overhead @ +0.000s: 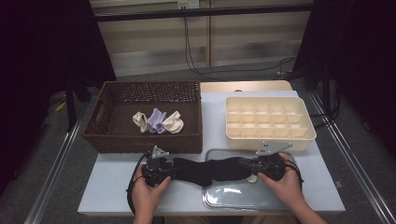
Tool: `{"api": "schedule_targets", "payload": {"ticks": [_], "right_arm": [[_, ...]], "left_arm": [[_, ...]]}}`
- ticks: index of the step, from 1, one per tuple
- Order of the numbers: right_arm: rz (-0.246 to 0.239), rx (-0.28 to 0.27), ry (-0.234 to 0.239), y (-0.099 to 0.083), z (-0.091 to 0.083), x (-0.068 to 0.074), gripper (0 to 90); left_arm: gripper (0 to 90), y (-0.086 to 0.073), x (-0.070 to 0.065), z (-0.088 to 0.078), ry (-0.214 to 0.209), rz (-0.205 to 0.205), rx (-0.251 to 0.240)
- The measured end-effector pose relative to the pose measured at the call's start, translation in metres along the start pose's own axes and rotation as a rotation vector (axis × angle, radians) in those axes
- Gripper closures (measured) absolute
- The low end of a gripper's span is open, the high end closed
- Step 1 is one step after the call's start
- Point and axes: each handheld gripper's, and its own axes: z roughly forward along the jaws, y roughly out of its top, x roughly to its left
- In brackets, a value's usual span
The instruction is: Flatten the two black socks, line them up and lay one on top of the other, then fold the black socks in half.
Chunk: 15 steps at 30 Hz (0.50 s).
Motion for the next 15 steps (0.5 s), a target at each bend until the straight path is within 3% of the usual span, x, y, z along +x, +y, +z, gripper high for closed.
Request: {"api": "schedule_targets", "payload": {"ticks": [5, 15], "right_arm": [[-0.01, 0.001, 0.011, 0.0001, 0.0016, 0.0038, 85.3], [-0.017, -0.001, 0.017, 0.0043, 0.0049, 0.0087, 86.0]], "left_arm": [[69.9, 0.0026, 0.0011, -0.0013, -0.033, -0.06, 0.03], [76.2, 0.0027, 0.0008, -0.0012, -0.043, -0.063, 0.034]]}}
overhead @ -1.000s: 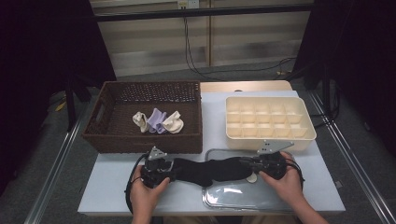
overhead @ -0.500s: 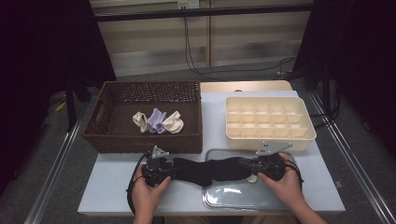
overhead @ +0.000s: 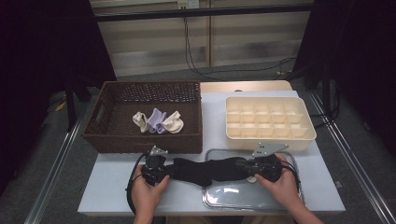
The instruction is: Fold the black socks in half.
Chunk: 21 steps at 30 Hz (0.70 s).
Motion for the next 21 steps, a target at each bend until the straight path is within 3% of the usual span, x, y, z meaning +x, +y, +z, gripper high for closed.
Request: {"api": "schedule_targets", "payload": {"ticks": [6, 8, 11, 21], "right_arm": [[-0.012, -0.005, 0.013, 0.006, 0.003, 0.005, 86.2], [-0.021, -0.002, 0.015, 0.009, 0.004, 0.007, 86.2], [-0.035, 0.002, 0.023, 0.013, 0.007, 0.011, 86.1], [-0.091, 0.015, 0.112, 0.033, 0.033, 0.039, 86.1]], "left_arm": [[77.6, 0.002, 0.001, 0.0, -0.014, -0.02, 0.009], [77.5, 0.003, 0.003, -0.001, -0.037, -0.044, 0.026], [77.5, 0.006, 0.007, -0.004, -0.059, -0.044, 0.051], [77.6, 0.019, 0.008, -0.021, -0.133, -0.055, 0.054]]}}
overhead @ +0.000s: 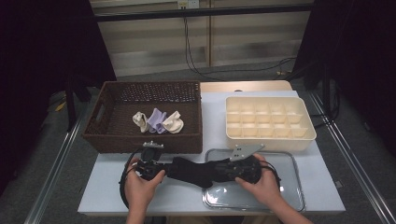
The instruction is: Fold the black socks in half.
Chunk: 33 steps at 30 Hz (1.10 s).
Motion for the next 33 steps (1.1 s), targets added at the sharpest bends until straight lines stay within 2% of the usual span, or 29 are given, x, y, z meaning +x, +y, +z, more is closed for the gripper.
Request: {"api": "schedule_targets", "payload": {"ticks": [5, 9, 16, 20, 25, 33], "right_arm": [[-0.014, 0.037, 0.035, 0.005, 0.021, 0.011, 86.1], [-0.026, 0.059, 0.039, 0.007, 0.034, 0.016, 86.5], [-0.017, 0.081, 0.042, 0.011, 0.047, 0.019, 87.1], [-0.008, 0.083, 0.046, 0.013, 0.054, 0.019, 87.5], [-0.002, 0.088, 0.05, 0.019, 0.062, 0.019, 88.1], [0.013, 0.075, 0.098, 0.029, 0.075, 0.025, 88.9]], "left_arm": [[77.5, 0.009, -0.002, -0.009, -0.012, 0.004, 0.007], [77.7, 0.021, -0.006, -0.019, -0.017, 0.015, 0.02], [77.8, 0.034, -0.011, -0.025, -0.031, 0.018, 0.04], [77.9, 0.04, -0.015, -0.028, -0.03, 0.031, 0.061], [77.9, 0.047, -0.02, -0.031, -0.048, 0.02, 0.07], [78.5, 0.053, -0.034, -0.029, -0.066, 0.041, 0.088]]}}
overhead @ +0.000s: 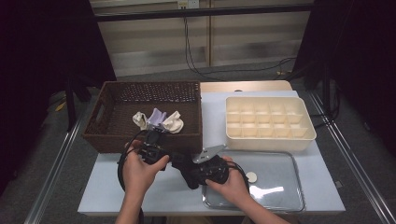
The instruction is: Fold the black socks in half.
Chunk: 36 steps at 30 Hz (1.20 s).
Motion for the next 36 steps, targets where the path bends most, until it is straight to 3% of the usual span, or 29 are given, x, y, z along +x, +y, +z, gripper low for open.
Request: {"api": "schedule_targets", "payload": {"ticks": [5, 8, 13, 22, 32, 36], "right_arm": [[0.004, -0.014, 0.002, -0.002, -0.009, -0.004, 88.8], [0.009, -0.025, -0.02, -0.005, -0.024, -0.011, 88.8], [0.03, -0.037, -0.054, -0.009, -0.047, -0.025, 88.8], [0.059, -0.039, -0.107, -0.019, -0.072, -0.046, 88.8], [0.062, 0.034, -0.108, -0.038, -0.061, -0.049, 90.0], [0.064, 0.027, -0.107, -0.04, -0.059, -0.049, 90.0]], "left_arm": [[78.6, 0.003, -0.005, 0.009, -0.009, -0.002, 0.013], [78.6, 0.006, -0.008, 0.015, -0.022, 0.014, 0.024], [78.6, 0.011, -0.013, 0.026, -0.034, 0.008, 0.031], [78.6, 0.019, -0.026, 0.044, -0.04, 0.016, 0.061], [78.5, 0.02, -0.038, 0.06, -0.057, 0.035, 0.066], [78.3, 0.021, -0.043, 0.068, -0.061, 0.039, 0.064]]}}
